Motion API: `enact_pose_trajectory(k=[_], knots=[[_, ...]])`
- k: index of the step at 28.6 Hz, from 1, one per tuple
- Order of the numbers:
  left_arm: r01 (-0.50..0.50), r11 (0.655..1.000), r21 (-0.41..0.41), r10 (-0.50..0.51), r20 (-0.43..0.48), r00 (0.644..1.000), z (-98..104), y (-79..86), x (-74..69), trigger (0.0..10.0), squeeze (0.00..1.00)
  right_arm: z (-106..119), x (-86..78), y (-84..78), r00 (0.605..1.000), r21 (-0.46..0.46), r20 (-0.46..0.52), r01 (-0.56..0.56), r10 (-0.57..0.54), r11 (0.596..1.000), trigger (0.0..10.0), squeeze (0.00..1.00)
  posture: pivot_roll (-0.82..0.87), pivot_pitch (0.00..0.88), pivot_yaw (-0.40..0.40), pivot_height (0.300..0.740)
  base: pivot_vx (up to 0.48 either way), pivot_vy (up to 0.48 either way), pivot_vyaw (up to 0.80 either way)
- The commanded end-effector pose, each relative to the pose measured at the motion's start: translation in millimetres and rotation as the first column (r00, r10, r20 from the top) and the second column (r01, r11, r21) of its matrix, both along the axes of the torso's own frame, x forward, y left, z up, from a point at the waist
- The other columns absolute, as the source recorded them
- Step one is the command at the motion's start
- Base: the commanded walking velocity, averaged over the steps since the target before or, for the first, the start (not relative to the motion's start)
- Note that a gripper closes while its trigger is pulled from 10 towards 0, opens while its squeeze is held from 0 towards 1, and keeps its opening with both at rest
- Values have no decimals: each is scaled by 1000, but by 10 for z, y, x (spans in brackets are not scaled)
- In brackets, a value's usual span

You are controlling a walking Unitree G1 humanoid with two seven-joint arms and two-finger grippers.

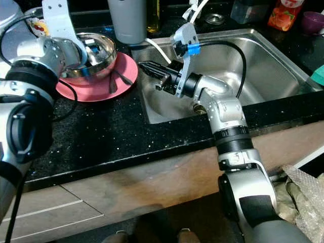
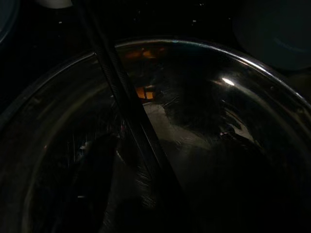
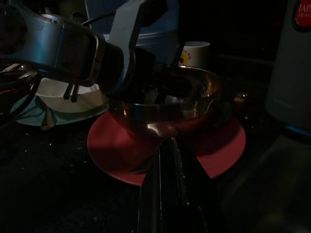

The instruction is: Kitchen organization

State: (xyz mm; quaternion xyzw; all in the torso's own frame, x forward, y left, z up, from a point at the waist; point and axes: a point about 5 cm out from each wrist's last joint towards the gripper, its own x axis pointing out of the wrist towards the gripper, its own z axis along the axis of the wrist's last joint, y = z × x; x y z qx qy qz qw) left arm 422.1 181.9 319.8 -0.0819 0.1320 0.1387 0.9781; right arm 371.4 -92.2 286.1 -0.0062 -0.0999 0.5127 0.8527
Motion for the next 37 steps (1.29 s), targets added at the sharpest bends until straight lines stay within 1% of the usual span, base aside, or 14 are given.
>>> enact_pose_trajectory(k=[1, 25, 31, 32, 33, 34, 35, 37], knots=[[-17, 1000, 6, 17, 4, 1000, 49, 65, -9, 0, 0, 36, 12, -27, 1000, 15, 11, 0, 0, 1000, 10000, 0, 43, 144, 3, 740, 0, 0, 0], [-16, 1000, -18, 16, -6, 1000, 33, 76, -11, 0, 0, 45, 32, -23, 1000, 12, 13, -8, 8, 1000, 10000, 0, 43, 141, 0, 740, 0, 0, 0], [-22, 1000, -21, 22, -6, 1000, 42, 100, -15, 0, 0, 56, 35, -29, 1000, 12, 18, -7, 7, 1000, 10000, 0, 43, 140, -1, 740, 0, 0, 0], [-33, 999, 1, 33, 22, 999, 106, 134, -19, 0, 0, 68, 37, -33, 1000, 13, 21, -6, 6, 1000, 10000, 0, 42, 138, 0, 740, 0, 0, 0], [-33, 999, 1, 33, 22, 999, 106, 134, -19, 0, 0, 68, 37, -33, 1000, 13, 21, -6, 6, 1000, 10000, 0, 42, 138, 0, 740, 0, 0, 0], [-42, 999, 30, 40, 64, 997, 196, 165, -23, 0, 0, 76, 37, -36, 1000, 14, 24, -5, 5, 1000, 10000, 0, 41, 136, 2, 740, 0, 0, 0], [-42, 999, 30, 40, 64, 997, 196, 165, -23, 0, 0, 76, 37, -36, 1000, 14, 24, -5, 5, 1000, 10000, 0, 41, 136, 2, 740, 0, 0, 0], [-40, 997, 62, 32, 133, 991, 339, 190, -31, 0, 0, 86, 34, -42, 1000, 15, 28, -5, 4, 1000, 10000, 0, 39, 135, 5, 740, 0, 0, 0]])
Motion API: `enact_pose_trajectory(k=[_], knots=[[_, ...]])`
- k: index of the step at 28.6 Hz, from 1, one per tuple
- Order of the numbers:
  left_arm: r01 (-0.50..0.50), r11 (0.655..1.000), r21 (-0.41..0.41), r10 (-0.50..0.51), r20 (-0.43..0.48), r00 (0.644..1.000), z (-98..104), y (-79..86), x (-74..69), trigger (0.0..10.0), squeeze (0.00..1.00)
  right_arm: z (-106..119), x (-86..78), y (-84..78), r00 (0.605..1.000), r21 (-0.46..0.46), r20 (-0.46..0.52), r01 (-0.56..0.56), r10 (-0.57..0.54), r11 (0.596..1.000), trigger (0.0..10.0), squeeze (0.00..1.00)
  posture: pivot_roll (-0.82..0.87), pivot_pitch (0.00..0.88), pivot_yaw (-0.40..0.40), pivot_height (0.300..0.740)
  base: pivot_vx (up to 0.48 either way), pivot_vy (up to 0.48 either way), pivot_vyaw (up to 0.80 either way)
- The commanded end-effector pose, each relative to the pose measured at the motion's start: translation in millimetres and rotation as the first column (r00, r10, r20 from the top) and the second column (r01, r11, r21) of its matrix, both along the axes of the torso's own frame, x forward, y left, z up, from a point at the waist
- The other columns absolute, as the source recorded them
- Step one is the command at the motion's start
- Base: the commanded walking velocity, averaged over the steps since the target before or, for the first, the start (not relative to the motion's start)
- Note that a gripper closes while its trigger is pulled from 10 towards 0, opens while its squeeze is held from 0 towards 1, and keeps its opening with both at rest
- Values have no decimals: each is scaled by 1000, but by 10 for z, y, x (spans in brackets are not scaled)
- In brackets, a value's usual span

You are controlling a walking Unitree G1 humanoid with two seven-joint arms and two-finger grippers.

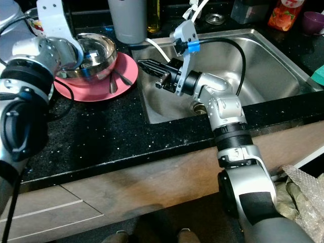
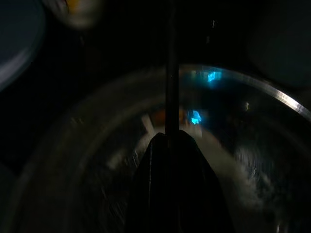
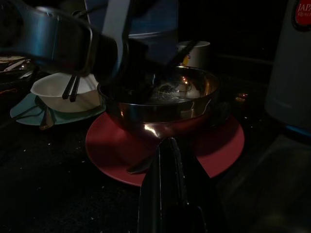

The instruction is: Kitchen organization

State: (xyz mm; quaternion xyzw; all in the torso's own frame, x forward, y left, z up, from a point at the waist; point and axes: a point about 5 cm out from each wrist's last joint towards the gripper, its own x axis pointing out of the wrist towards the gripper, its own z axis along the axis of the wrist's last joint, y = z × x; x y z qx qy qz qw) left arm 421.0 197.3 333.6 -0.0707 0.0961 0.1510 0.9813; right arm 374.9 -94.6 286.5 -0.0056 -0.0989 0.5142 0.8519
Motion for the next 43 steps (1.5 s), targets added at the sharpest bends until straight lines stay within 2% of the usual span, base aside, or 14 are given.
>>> enact_pose_trajectory(k=[1, 8, 11, 15, 17, 18, 20, 21, 25, 26, 27, 32, 34, 43], knots=[[-1, 999, 34, -2, 99, 995, 274, 41, -27, 0, 0, 86, -2, -23, 999, 17, 32, 0, 0, 1000, 10000, 0, 38, 135, 6, 740, 0, 0, 0], [181, 980, 83, -197, 282, 939, 675, 17, -113, 510, 0, 113, -15, -50, 999, 27, 44, 3, -4, 1000, 10000, 0, 41, 121, 6, 740, 0, 0, 0], [376, 923, 81, -381, 335, 862, 731, -27, -191, 1294, 0, 130, -25, -50, 999, 37, 49, 4, -6, 999, 10000, 0, 41, 117, 6, 740, 0, 0, 0], [566, 824, 35, -534, 382, 754, 713, -95, -322, 2431, 0, 144, -41, -48, 999, 48, 54, 4, -7, 999, 10000, 0, 42, 107, 0, 740, 0, 0, 0], [652, 748, 120, -637, 403, 657, 674, -152, -436, 3647, 0, 154, -54, -48, 998, 55, 57, 4, -7, 998, 10000, 0, 43, 103, -3, 740, 0, 0, 0], [652, 748, 120, -637, 403, 657, 674, -152, -436, 3647, 0, 154, -54, -48, 998, 55, 57, 4, -7, 998, 10000, 0, 43, 103, -3, 740, 0, 0, 0], [724, 651, 227, -749, 342, 567, 544, -225, -566, 2902, 0, 163, -73, -48, 998, 66, 59, 5, -9, 998, 10000, 0, 44, 103, 0, 740, 0, 0, 0], [756, 590, 285, -805, 284, 521, 406, -261, -655, 4039, 0, 165, -90, -49, 998, 74, 61, 7, -12, 997, 10000, 0, 45, 103, 0, 740, 0, 0, 0], [785, 471, 403, -881, 162, 445, 101, -340, -822, 6510, 0, 162, -130, -48, 998, 87, 65, 17, -22, 996, 10000, 0, 48, 105, -1, 740, 0, 0, 0], [785, 471, 403, -881, 162, 445, 101, -340, -822, 6510, 0, 162, -130, -48, 998, 87, 65, 17, -22, 996, 10000, 0, 48, 105, -1, 740, 0, 0, 0], [779, 459, 428, -886, 155, 438, 44, -352, -853, 4549, 0, 157, -149, -46, 997, 88, 68, 22, -28, 996, 10000, 0, 49, 106, -1, 740, 0, 0, 0], [770, 463, 440, -884, 168, 436, -42, -378, -951, 3882, 0, 136, -230, -41, 997, 102, 65, 34, -41, 994, 10000, 0, 55, 112, -1, 740, 0, 0, 0], [774, 454, 440, -889, 163, 429, -85, -395, -1032, 0, 0, 102, -290, -58, 997, 102, 55, 50, -56, 994, 10000, 0, 59, 116, 0, 740, 0, 0, 0], [749, 457, 480, -874, 85, 478, -299, -484, -1029, 0, 0, -105, -451, -313, 980, 85, -13, 199, -199, 976, 10000, 0, 61, 127, 5, 740, 0, 0, 0]])
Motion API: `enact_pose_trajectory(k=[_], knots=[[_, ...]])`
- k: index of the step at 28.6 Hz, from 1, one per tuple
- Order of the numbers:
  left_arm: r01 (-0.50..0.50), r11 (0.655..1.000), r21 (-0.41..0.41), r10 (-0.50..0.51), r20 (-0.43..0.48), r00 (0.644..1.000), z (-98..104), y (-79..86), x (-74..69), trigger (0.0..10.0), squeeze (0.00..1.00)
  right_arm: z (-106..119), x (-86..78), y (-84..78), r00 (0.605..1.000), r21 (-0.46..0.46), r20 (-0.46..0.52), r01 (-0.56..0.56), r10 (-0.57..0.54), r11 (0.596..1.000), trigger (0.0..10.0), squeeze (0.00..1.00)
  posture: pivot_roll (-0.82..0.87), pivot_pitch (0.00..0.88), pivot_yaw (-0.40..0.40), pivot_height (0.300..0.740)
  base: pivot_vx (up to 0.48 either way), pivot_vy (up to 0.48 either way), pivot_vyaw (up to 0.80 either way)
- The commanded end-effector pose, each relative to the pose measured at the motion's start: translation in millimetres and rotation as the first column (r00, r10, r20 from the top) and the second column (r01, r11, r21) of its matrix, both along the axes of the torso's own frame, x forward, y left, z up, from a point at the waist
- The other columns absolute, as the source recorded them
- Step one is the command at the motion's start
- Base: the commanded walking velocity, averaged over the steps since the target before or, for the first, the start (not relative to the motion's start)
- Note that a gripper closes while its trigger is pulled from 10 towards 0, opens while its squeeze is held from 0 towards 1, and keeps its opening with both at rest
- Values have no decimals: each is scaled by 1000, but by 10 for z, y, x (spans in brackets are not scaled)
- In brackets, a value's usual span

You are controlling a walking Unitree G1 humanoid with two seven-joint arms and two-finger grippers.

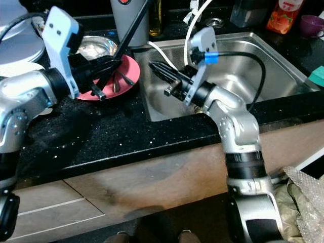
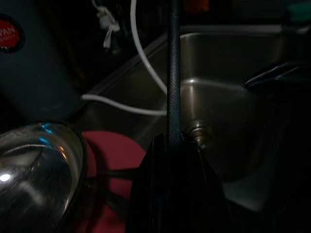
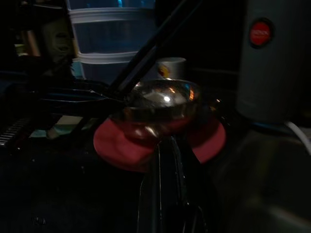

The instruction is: Kitchen organization

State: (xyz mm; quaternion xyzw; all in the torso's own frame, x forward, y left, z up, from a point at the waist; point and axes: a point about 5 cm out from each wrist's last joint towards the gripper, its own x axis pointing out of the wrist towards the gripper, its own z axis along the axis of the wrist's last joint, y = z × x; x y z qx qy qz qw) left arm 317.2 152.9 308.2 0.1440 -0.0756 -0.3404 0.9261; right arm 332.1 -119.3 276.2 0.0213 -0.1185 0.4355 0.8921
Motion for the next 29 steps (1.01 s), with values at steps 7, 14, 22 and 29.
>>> enact_pose_trajectory(k=[7, 14, 22, 29], knots=[[-18, 1000, 19, 18, -13, 1000, -122, -208, 208, 0, 0, -97, -95, -224, 991, -9, -42, 128, -129, 992, 10000, 0, 42, 129, 33, 740, 0, 0, 0], [36, 996, -80, -40, -56, 998, -147, -317, 202, 0, 0, -10, -138, -145, 985, 169, -85, 160, -148, 973, 10000, 671, 32, 130, 47, 740, 0, 0, 0], [101, 954, -282, -156, -179, 971, -194, -235, 109, 0, 0, 149, -244, 327, 978, 487, -180, -3, 104, 873, 10000, 1000, 35, 129, 31, 740, 0, 0, 0], [82, 921, -381, -169, -200, 965, -209, -132, 26, 0, 0, 238, -231, 526, 958, 528, -198, -74, 207, 846, 10000, 0, 33, 127, 1, 740, 0, 0, 0]])
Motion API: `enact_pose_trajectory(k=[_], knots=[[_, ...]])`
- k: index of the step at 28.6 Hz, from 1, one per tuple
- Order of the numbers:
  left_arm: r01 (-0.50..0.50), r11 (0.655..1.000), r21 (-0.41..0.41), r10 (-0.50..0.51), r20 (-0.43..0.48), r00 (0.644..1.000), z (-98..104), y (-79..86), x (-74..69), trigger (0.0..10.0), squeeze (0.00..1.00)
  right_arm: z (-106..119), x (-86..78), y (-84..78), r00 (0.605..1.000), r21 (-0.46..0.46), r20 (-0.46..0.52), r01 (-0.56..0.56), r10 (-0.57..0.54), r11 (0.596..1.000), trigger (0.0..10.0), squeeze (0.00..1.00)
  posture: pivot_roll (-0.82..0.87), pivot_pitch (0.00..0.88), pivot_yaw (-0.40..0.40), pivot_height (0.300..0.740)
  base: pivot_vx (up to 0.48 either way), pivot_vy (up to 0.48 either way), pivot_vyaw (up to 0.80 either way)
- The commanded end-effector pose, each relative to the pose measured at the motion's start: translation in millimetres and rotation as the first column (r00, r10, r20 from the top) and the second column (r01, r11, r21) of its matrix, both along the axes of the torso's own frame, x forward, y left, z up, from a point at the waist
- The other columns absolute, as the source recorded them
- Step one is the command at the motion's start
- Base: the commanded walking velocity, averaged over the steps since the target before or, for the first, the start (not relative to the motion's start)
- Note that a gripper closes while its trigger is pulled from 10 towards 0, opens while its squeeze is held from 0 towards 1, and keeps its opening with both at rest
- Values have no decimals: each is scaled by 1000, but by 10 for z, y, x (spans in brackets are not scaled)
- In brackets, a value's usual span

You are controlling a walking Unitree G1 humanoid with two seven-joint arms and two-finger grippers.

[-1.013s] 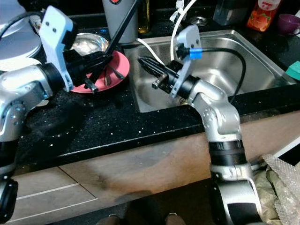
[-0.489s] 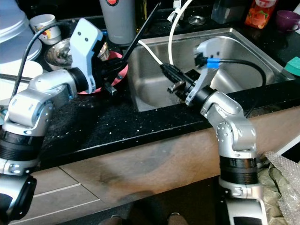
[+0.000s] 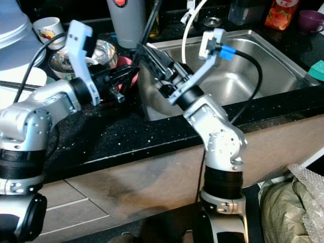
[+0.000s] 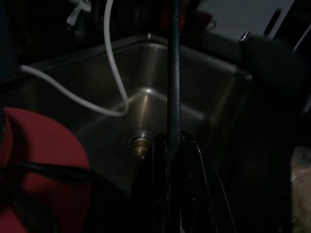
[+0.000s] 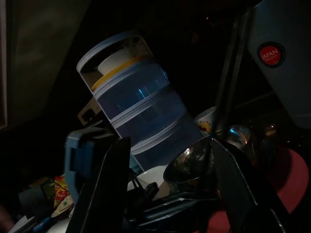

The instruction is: Kitchen organization

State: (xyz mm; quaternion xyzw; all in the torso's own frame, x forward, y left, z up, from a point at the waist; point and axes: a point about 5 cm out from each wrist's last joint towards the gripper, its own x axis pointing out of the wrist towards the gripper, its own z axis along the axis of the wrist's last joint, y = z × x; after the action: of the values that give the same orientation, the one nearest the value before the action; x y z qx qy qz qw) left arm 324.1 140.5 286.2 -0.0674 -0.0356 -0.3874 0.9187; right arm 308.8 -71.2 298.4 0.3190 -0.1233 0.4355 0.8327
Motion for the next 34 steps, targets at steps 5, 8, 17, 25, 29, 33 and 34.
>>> enact_pose_trajectory(k=[5, 8, 17, 25, 29, 33, 34], knots=[[41, 997, -58, -41, -1, 999, 41, -22, -89, 0, 0, 4, 28, 70, 999, -23, -19, -31, 31, 999, 10000, 0, 34, 130, -8, 740, 0, 0, 0], [86, 993, -81, -88, -14, 996, 65, -49, -146, 0, 0, -4, 52, 87, 999, -36, -35, -28, 27, 999, 10000, 0, 36, 131, -9, 740, 0, 0, 0], [182, 982, -59, -184, -39, 982, 32, -120, -232, 0, 0, -33, 74, 95, 999, -47, -51, -20, 18, 999, 10000, 0, 38, 136, -1, 740, 0, 0, 0], [190, 980, -65, -195, -76, 978, 13, -120, -267, 0, 0, -39, 87, 70, 998, -35, -61, -10, 8, 999, 10000, 0, 37, 129, 3, 740, 0, 0, 0], [191, 979, -71, -197, -90, 976, 13, -111, -281, 0, 0, -32, 84, 61, 998, -20, -61, -20, 19, 1000, 0, 0, 35, 123, 1, 740, 0, 0, 0], [193, 978, -74, -200, -98, 975, 16, -102, -286, 0, 0, -28, 75, 64, 998, -15, -57, -30, 29, 999, 0, 0, 34, 116, 1, 740, 0, 0, 0], [193, 978, -74, -200, -99, 975, 15, -101, -288, 0, 0, -28, 73, 64, 998, -14, -56, -31, 30, 999, 0, 0, 34, 116, 1, 740, 0, 0, 0]])
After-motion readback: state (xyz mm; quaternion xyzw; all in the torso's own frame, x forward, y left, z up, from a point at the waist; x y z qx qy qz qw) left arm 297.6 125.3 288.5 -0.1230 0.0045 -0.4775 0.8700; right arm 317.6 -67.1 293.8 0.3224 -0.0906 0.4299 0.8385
